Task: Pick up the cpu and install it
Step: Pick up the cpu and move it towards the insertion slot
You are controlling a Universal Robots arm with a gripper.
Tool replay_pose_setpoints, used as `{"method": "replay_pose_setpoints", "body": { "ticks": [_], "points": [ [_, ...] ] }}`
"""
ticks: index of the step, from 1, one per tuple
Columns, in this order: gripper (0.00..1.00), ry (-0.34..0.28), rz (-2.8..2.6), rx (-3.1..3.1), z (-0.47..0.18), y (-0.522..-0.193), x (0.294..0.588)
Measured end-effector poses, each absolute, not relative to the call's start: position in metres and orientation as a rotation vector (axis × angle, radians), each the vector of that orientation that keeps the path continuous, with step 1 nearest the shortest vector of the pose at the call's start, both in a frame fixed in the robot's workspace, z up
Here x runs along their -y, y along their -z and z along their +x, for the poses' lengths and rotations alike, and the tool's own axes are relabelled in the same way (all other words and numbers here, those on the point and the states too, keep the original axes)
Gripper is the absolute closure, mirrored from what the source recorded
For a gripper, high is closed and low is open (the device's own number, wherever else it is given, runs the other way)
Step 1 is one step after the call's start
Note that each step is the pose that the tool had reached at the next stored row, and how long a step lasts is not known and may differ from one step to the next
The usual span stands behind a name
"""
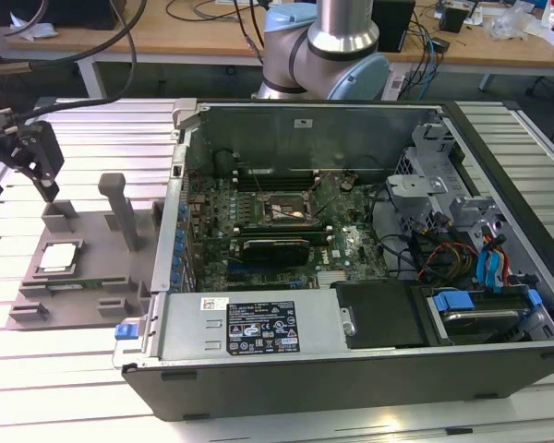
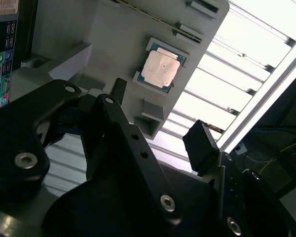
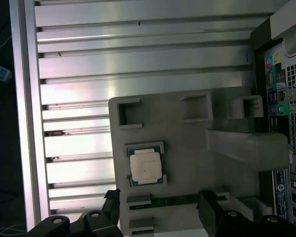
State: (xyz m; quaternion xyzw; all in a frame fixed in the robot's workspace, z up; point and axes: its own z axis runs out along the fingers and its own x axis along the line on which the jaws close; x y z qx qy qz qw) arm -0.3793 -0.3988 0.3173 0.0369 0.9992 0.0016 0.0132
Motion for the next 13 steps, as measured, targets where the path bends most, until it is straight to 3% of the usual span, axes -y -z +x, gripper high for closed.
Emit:
{"method": "replay_pose_setpoints", "body": {
  "ticks": [13],
  "points": [
    [0.26, -0.005, 0.115, -3.113, -0.3792, -0.3128, 0.3988]
  ]
}}
